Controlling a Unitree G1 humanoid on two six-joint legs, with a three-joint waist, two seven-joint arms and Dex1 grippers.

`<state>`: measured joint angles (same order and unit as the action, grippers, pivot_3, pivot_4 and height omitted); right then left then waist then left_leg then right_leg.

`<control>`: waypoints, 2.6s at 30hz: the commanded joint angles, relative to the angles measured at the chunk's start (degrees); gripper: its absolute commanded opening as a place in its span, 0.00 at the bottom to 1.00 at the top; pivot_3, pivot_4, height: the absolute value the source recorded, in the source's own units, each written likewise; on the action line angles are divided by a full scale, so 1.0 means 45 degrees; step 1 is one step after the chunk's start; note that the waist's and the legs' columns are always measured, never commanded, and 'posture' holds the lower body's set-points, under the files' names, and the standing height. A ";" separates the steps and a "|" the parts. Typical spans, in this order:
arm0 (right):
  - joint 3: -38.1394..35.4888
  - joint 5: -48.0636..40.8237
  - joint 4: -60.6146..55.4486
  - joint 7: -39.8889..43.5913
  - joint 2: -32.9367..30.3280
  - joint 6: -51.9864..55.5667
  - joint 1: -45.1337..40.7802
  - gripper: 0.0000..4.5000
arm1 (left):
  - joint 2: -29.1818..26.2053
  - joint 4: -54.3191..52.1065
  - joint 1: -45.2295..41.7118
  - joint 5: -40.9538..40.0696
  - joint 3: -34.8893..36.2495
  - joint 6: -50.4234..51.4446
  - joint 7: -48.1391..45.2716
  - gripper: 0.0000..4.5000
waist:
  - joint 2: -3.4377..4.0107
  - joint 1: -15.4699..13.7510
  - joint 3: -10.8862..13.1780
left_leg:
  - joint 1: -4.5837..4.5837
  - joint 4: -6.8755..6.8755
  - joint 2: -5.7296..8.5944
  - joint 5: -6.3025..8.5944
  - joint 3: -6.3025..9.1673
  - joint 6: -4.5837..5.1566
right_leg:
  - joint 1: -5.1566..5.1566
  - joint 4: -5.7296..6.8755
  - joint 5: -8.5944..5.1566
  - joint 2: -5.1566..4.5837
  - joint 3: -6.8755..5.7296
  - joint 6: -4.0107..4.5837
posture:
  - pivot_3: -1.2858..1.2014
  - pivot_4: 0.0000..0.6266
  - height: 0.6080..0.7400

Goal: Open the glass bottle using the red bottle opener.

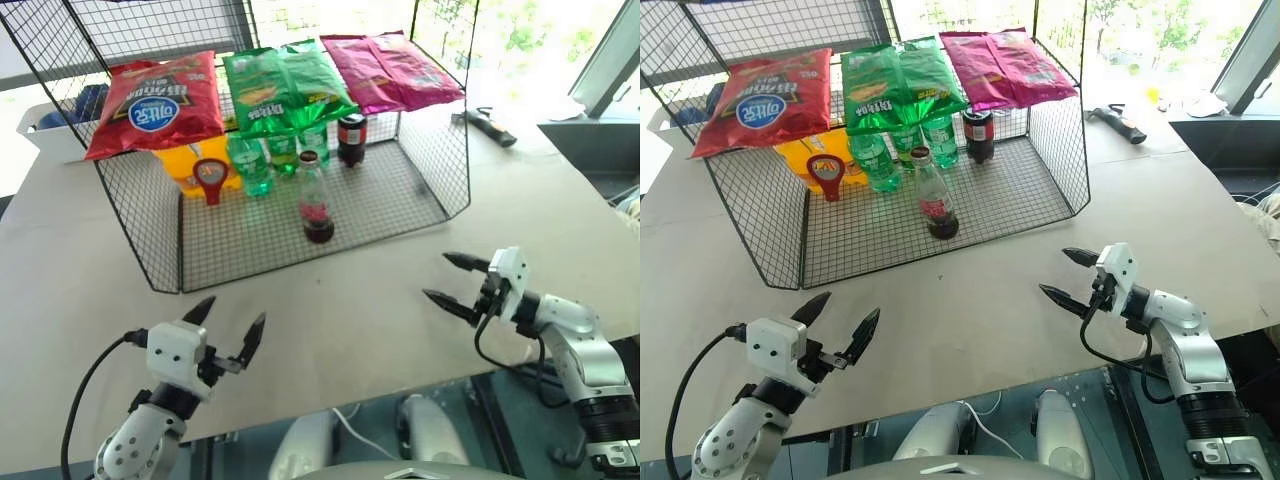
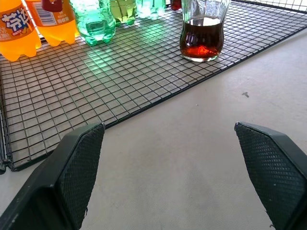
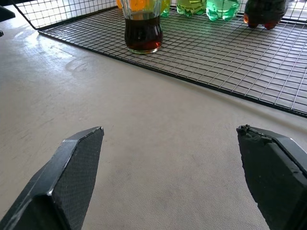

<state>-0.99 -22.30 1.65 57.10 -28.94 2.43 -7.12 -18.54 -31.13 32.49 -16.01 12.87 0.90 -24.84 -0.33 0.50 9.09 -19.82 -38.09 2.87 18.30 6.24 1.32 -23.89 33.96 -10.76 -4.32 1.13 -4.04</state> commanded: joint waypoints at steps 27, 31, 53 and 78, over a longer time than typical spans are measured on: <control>0.0248 -0.0068 -0.2009 -0.0648 0.0098 0.0531 0.0508 1.00 | -0.0066 0.0141 -0.0282 -0.0342 0.0420 -0.0139 -0.0506 1.00 | -0.0002 -0.0007 -0.0003 | 0.0001 -0.0021 0.0001 -0.0001 -0.0003 -0.0001 | 0.0003 0.0016 0.0002 0.0002 0.0003 -0.0001 | 0.52 0.24 0.99; 0.0556 -0.0167 -0.2778 -0.0804 0.0211 0.0884 0.0459 1.00 | -0.0019 0.0311 -0.0938 -0.0516 0.0771 -0.0070 -0.0172 1.00 | -0.0008 -0.0003 -0.0008 | 0.0004 -0.0027 0.0001 -0.0002 -0.0002 -0.0003 | 0.0004 0.0025 0.0002 0.0005 0.0002 -0.0002 | 0.52 0.24 0.99; 0.1416 -0.2339 -0.6127 -0.2720 0.2166 0.4043 -0.2258 1.00 | -0.1126 0.5039 -0.9563 0.0518 0.1995 -0.0007 0.2533 1.00 | -0.0054 0.0015 -0.0040 | 0.0009 -0.0047 0.0062 -0.0024 0.0047 -0.0059 | -0.0058 0.0161 0.0009 0.0009 -0.0004 -0.0002 | 0.52 0.24 0.99; 0.1703 -0.1930 -0.5946 -0.2788 0.2281 0.3557 -0.2212 1.00 | -0.0558 0.5359 -1.0079 0.0060 0.1385 -0.0779 0.1814 1.00 | -0.0086 -0.0266 -0.0079 | 0.0053 -0.0050 0.0030 -0.0126 0.0175 -0.0213 | 0.0025 0.0199 0.0046 0.0056 -0.0102 0.0060 | 0.52 0.24 0.99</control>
<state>6.87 -30.73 -23.68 44.57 -18.74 19.68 -16.96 -21.16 -3.58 -13.14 -14.97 18.96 -2.92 -17.53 -0.72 -0.70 8.73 -19.65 -38.32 3.01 17.76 7.02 0.40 -23.85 34.81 -10.55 -4.07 0.70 -3.78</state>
